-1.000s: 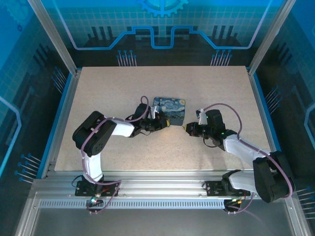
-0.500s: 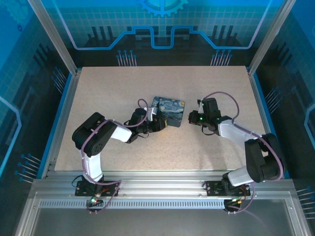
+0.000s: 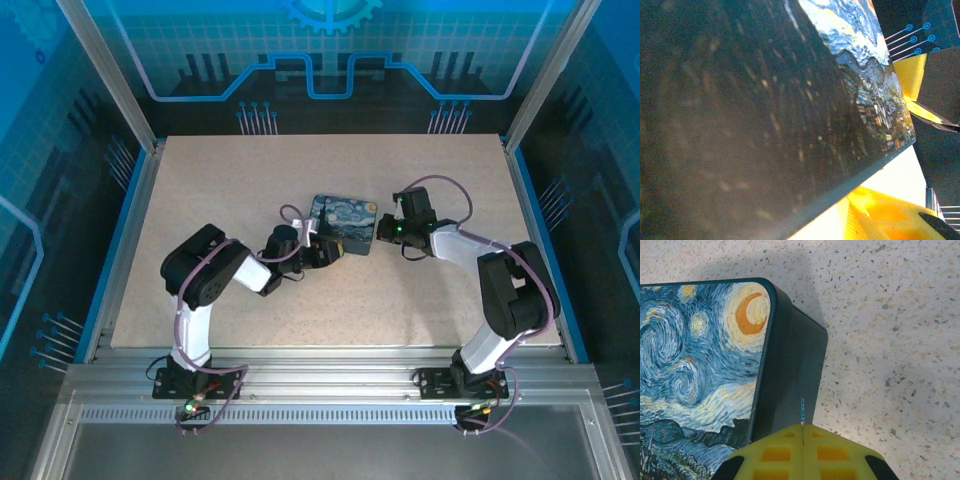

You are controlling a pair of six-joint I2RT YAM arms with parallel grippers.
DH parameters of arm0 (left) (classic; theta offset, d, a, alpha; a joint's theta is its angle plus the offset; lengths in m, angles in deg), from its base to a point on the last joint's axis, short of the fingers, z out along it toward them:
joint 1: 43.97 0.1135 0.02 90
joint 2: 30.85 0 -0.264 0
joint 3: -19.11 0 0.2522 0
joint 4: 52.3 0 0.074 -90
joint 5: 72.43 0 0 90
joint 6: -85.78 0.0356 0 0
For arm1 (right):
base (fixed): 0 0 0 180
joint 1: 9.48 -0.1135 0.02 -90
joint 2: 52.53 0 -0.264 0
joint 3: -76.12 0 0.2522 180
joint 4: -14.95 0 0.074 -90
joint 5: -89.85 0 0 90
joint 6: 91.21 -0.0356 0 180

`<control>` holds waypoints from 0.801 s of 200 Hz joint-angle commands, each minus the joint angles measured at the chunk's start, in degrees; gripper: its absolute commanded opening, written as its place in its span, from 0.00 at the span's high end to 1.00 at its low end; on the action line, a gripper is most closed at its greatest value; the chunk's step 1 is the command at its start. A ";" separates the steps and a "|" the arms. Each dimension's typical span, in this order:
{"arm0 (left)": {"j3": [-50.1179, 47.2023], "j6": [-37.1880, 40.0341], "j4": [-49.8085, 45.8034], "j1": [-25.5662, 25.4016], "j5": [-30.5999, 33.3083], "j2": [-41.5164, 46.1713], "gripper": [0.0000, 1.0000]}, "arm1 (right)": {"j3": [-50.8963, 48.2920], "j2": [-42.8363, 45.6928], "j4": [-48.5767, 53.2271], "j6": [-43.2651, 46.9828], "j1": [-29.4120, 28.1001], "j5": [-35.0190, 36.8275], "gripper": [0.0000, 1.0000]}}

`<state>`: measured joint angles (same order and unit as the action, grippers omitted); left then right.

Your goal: Unlock the padlock with the key

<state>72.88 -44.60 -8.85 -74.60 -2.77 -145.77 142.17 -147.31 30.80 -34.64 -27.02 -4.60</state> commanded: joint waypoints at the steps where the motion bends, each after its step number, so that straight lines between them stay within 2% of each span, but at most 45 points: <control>1: -0.61 1.55 3.17 -0.76 3.29 -1.85 0.57 | 1.81 -1.39 0.53 0.73 -0.81 0.70 1.00; 21: -0.66 2.81 3.76 -1.44 4.43 -1.95 0.53 | 2.28 -1.75 0.48 0.87 -0.94 0.62 1.00; 96: 0.50 1.76 13.18 -2.44 0.97 -7.01 0.44 | 4.17 -2.88 1.08 1.75 -2.01 0.31 1.00; 160: 1.51 0.83 17.55 -3.29 0.28 -9.53 0.40 | 5.19 -3.72 1.51 1.44 -3.02 0.48 1.00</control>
<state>73.71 -44.18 7.82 -77.03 -1.26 -152.69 145.78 -149.98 31.28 -33.73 -28.53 -3.53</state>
